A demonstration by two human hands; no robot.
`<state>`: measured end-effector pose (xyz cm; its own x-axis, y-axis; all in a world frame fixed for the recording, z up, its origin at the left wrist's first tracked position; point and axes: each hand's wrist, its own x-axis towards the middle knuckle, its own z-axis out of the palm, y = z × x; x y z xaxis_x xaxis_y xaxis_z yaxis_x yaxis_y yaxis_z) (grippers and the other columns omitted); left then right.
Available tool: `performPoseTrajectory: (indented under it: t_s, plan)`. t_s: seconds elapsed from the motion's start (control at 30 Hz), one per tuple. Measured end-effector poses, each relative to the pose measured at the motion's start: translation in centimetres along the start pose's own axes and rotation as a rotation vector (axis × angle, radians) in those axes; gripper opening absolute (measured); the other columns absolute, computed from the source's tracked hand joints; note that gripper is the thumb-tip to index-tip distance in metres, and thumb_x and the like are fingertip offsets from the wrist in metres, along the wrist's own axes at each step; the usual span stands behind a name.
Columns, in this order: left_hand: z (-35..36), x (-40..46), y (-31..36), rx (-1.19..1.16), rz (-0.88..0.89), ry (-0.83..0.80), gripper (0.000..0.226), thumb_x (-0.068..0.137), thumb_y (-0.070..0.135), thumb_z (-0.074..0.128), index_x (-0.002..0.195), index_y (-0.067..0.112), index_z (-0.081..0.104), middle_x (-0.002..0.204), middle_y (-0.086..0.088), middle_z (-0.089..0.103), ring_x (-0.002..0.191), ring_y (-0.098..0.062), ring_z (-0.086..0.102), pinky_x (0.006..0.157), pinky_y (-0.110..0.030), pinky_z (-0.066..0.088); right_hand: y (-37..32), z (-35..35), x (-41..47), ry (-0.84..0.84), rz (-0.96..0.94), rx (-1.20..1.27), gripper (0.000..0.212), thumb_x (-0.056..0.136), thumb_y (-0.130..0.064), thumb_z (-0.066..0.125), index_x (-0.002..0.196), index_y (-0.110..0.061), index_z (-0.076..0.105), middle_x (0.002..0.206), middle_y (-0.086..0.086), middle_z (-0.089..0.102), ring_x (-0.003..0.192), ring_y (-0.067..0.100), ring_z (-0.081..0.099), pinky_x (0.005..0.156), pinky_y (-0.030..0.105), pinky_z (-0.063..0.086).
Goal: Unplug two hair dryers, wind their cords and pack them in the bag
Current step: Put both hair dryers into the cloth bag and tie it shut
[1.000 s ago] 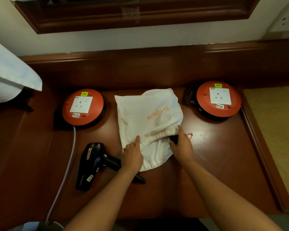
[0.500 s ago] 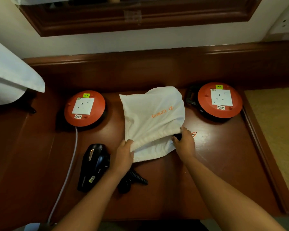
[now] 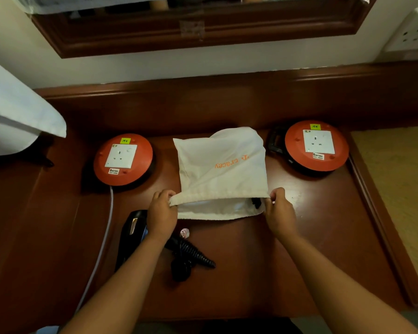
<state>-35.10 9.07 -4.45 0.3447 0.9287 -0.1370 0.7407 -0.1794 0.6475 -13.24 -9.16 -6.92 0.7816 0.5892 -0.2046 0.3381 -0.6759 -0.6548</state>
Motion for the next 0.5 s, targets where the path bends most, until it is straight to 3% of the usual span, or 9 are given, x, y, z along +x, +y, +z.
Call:
performPoseTrajectory:
  t_s: [0.1, 0.23, 0.4, 0.5]
  plan:
    - [-0.3, -0.6, -0.3, -0.02, -0.012, -0.027, 0.031, 0.079, -0.01, 0.056, 0.104, 0.006, 0.062, 0.103, -0.008, 0.059, 0.088, -0.021, 0.056, 0.073, -0.031, 0.046, -0.3, -0.3, -0.8, 0.009, 0.023, 0.058, 0.009, 0.096, -0.013, 0.046, 0.093, -0.014, 0.037, 0.07, 0.002, 0.055, 0.062, 0.023, 0.053, 0.053, 0.034, 0.042]
    - [-1.1, -1.4, -0.7, -0.05, -0.016, -0.055, 0.032, 0.081, -0.007, 0.06, 0.11, 0.006, 0.061, 0.107, -0.01, 0.061, 0.093, -0.021, 0.057, 0.073, -0.026, 0.044, -1.0, -1.4, -2.0, 0.046, -0.025, 0.073, 0.006, 0.095, -0.009, 0.047, 0.097, -0.011, 0.042, 0.066, -0.001, 0.051, 0.057, 0.016, 0.048, 0.047, 0.026, 0.033]
    - [-2.8, -3.2, -1.2, -0.078, -0.031, -0.114, 0.035, 0.083, -0.002, 0.06, 0.117, 0.008, 0.057, 0.106, -0.009, 0.066, 0.086, -0.018, 0.055, 0.07, -0.026, 0.042, -1.1, -2.8, -4.1, 0.088, -0.056, 0.042, 0.012, 0.094, -0.009, 0.05, 0.105, -0.011, 0.046, 0.071, -0.004, 0.052, 0.062, 0.009, 0.048, 0.05, 0.023, 0.032]
    - [-3.8, -4.4, -1.5, -0.08, -0.007, -0.143, 0.037, 0.085, 0.003, 0.062, 0.122, 0.007, 0.055, 0.104, -0.008, 0.064, 0.086, -0.016, 0.053, 0.071, -0.025, 0.039, -1.0, -3.3, -5.8, 0.093, -0.058, 0.006, 0.014, 0.093, -0.006, 0.05, 0.107, -0.008, 0.05, 0.076, 0.0, 0.054, 0.067, 0.015, 0.052, 0.053, 0.025, 0.034]
